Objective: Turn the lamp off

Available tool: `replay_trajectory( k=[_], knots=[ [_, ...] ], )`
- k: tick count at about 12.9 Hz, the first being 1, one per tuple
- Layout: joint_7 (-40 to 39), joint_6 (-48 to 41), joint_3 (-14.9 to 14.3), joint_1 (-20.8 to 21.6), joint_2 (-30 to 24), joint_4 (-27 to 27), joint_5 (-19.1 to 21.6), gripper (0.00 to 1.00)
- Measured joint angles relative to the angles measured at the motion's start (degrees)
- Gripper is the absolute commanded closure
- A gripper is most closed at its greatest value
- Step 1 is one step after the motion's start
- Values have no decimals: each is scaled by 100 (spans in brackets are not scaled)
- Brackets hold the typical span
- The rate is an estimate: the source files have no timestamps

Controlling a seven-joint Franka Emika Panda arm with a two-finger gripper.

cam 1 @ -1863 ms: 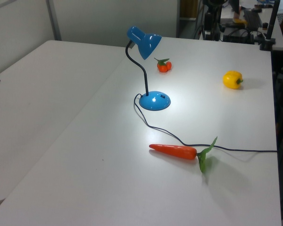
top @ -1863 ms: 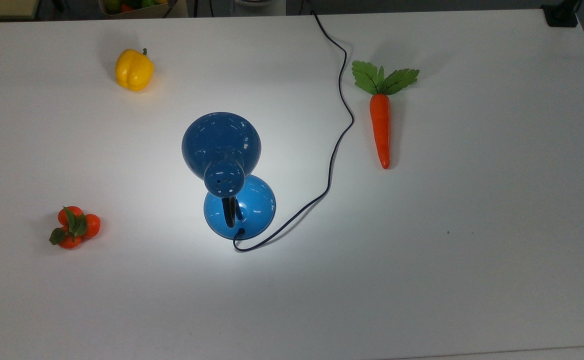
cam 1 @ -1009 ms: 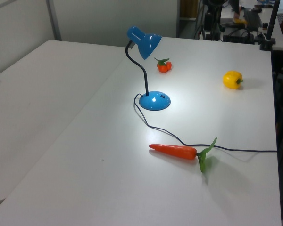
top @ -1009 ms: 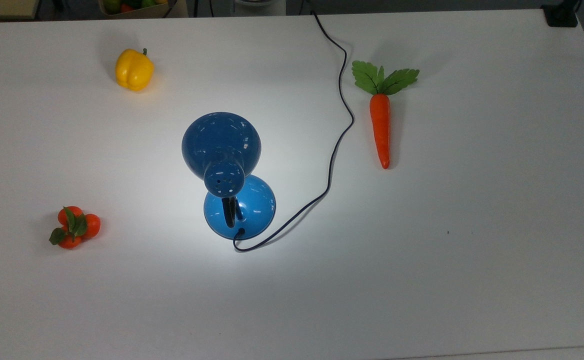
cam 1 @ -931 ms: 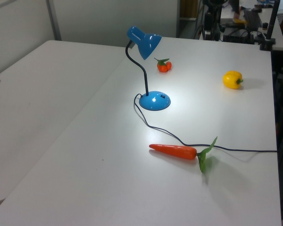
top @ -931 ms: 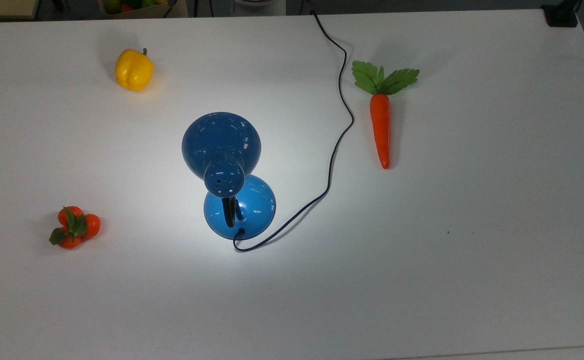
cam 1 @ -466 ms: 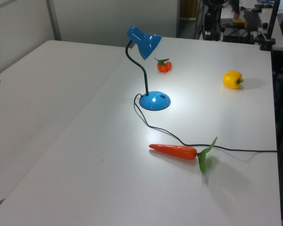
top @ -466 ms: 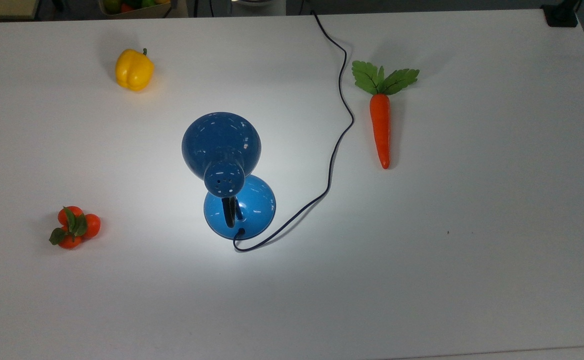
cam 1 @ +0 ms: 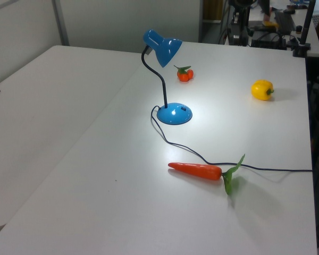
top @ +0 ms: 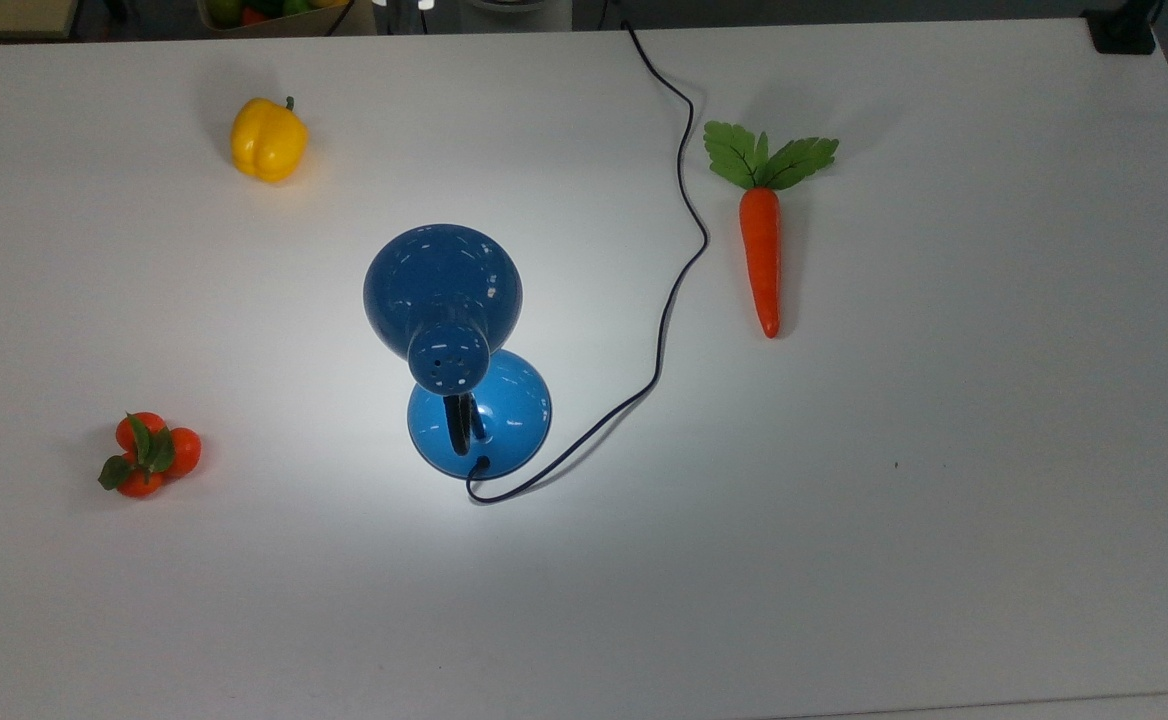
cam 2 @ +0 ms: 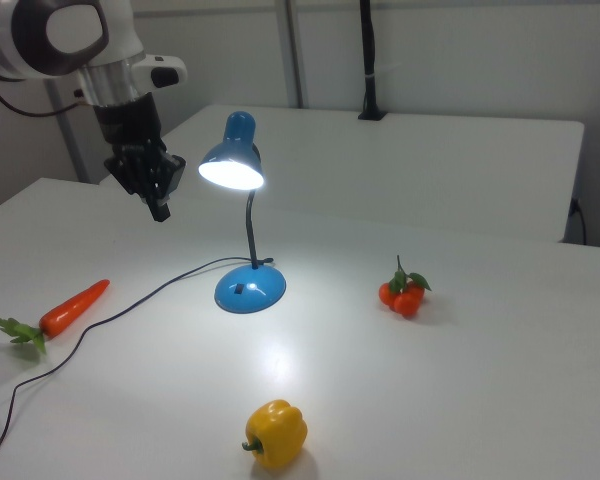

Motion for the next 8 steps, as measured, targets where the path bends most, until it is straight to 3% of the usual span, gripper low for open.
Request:
replay_trajectory(
  k=[8],
  knots=[
    [0,272,0,0,148,-157,0,100]
  ],
)
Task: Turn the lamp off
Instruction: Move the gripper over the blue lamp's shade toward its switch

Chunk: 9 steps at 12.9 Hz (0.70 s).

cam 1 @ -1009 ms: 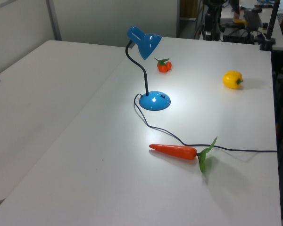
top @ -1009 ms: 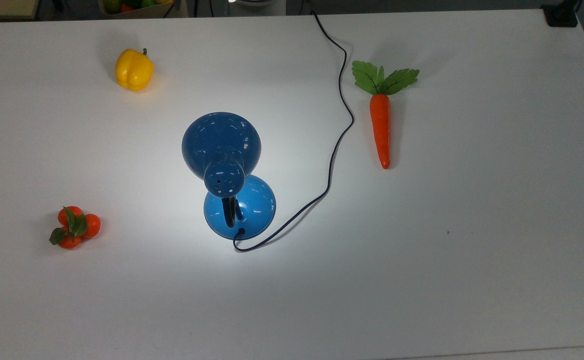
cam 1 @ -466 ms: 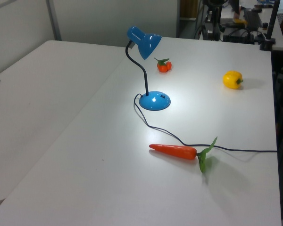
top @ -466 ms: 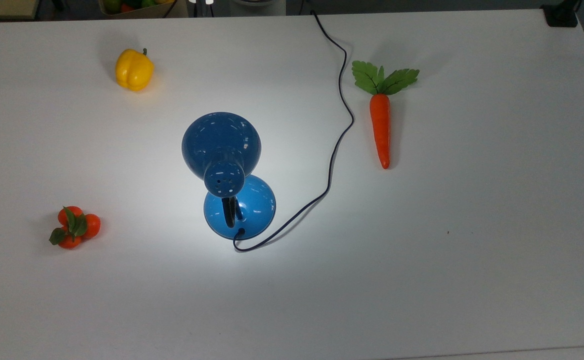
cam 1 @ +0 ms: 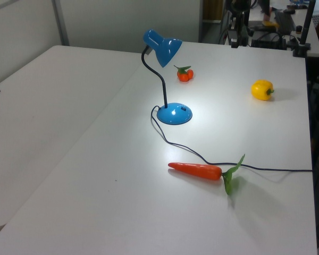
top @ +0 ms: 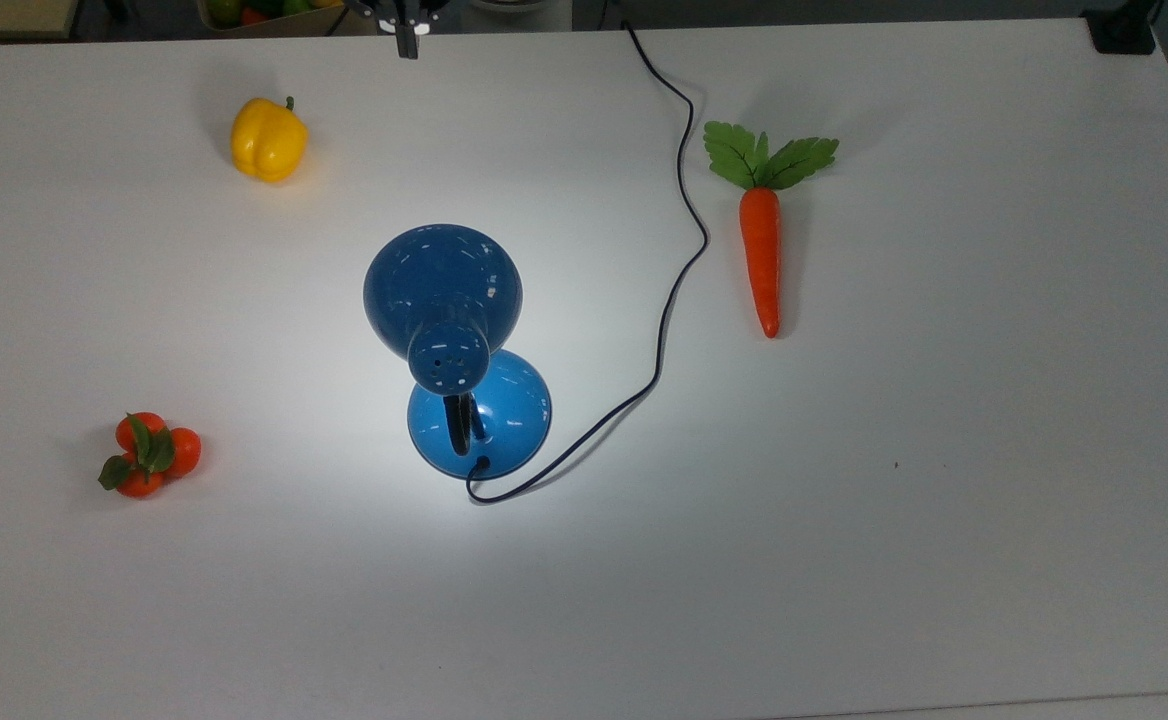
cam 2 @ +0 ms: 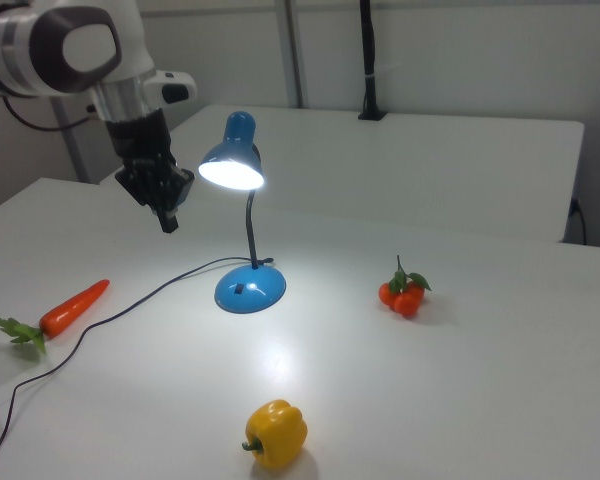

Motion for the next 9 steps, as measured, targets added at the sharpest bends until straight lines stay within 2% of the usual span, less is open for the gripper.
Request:
replay_trajectory(
  k=[5,9],
  knots=[
    [0,928,0,0,247,-626,1,100],
    [0,1673,0,-1,680,-766,1,100]
  ],
)
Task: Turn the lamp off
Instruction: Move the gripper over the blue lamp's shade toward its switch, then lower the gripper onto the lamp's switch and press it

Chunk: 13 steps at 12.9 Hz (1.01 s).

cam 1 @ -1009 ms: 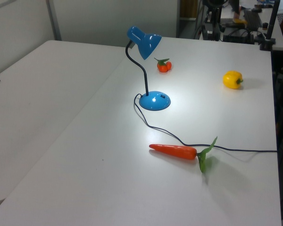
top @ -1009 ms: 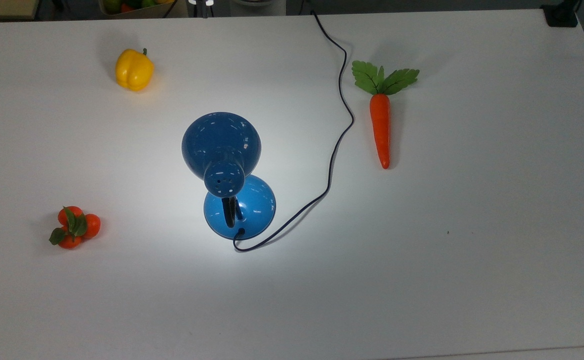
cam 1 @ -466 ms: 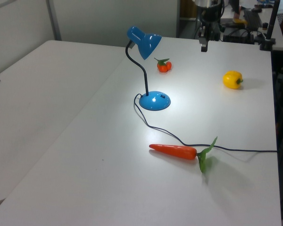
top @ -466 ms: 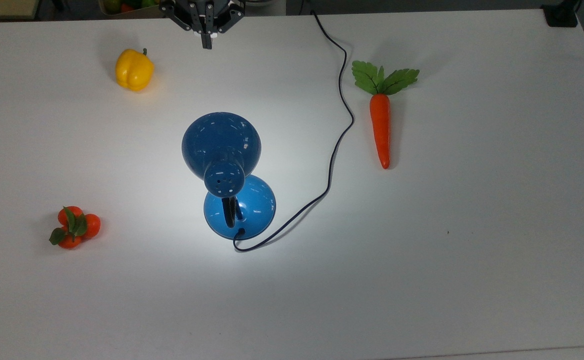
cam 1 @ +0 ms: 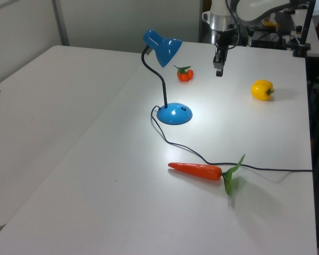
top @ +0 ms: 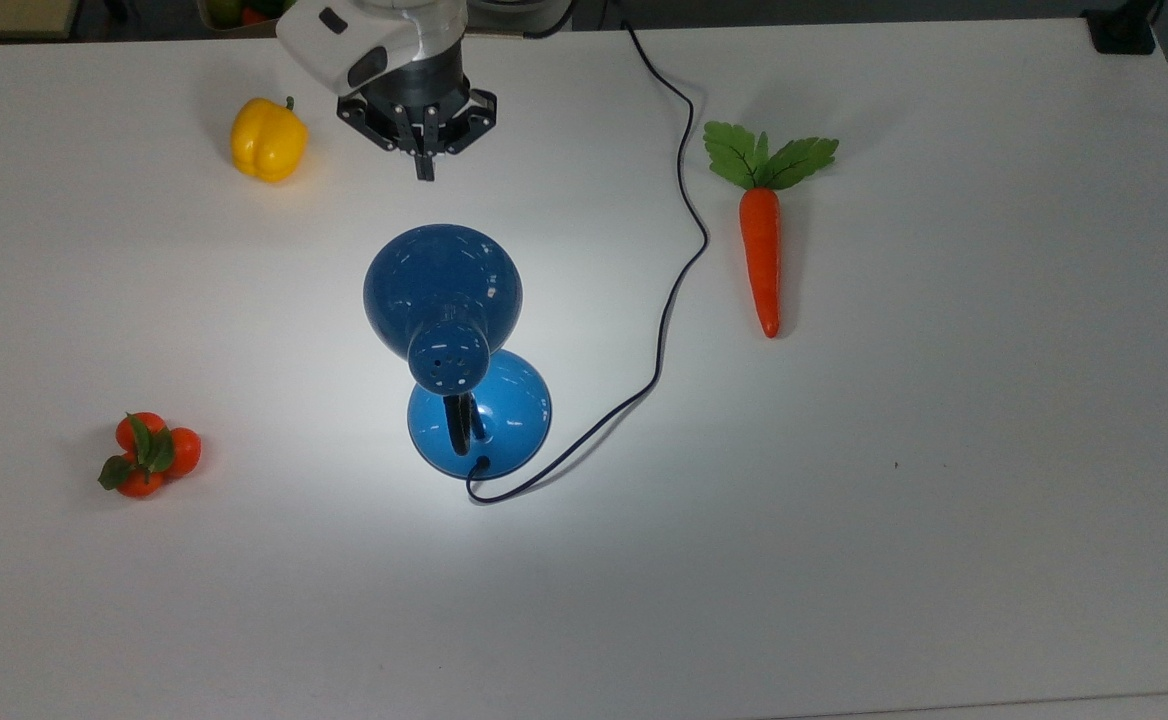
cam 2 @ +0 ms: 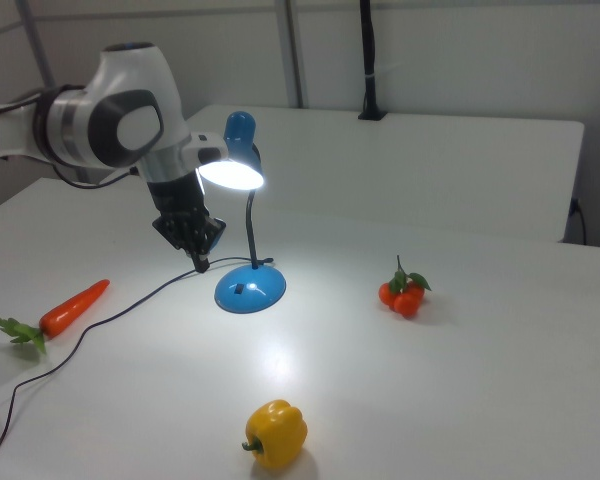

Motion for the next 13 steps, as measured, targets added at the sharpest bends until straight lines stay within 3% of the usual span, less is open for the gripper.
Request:
replay_trajectory(
  k=[8,13],
  knots=[
    [177,2460,10,20,1075,-365,3,100],
    [315,3402,36,75,1460,-363,3,100]
  ],
)
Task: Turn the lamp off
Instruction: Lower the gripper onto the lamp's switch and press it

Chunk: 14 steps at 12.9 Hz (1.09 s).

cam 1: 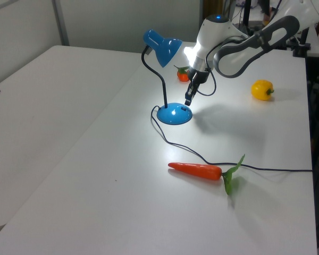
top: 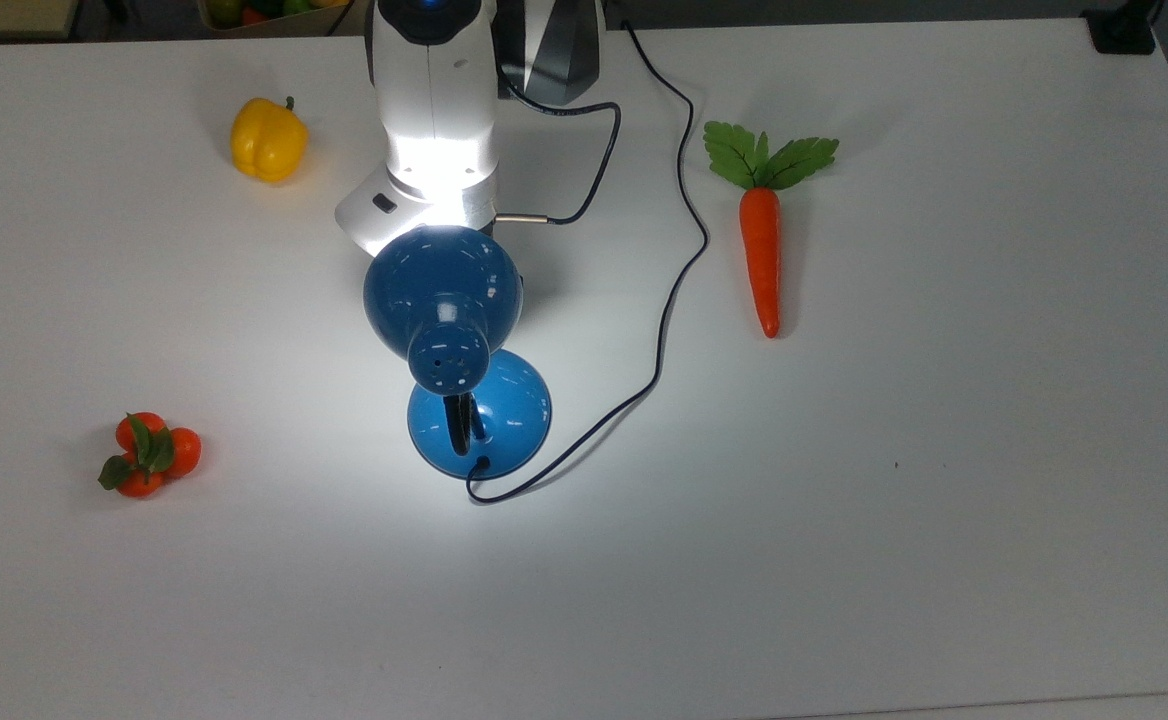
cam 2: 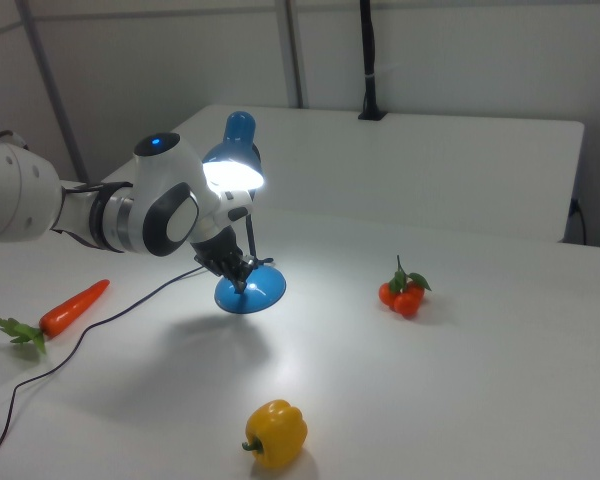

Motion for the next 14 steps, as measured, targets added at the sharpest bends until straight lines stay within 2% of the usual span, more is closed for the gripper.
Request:
replay_trajectory(
  k=[14],
  knots=[
    [4,197,28,12,119,0,0,100]
  ],
)
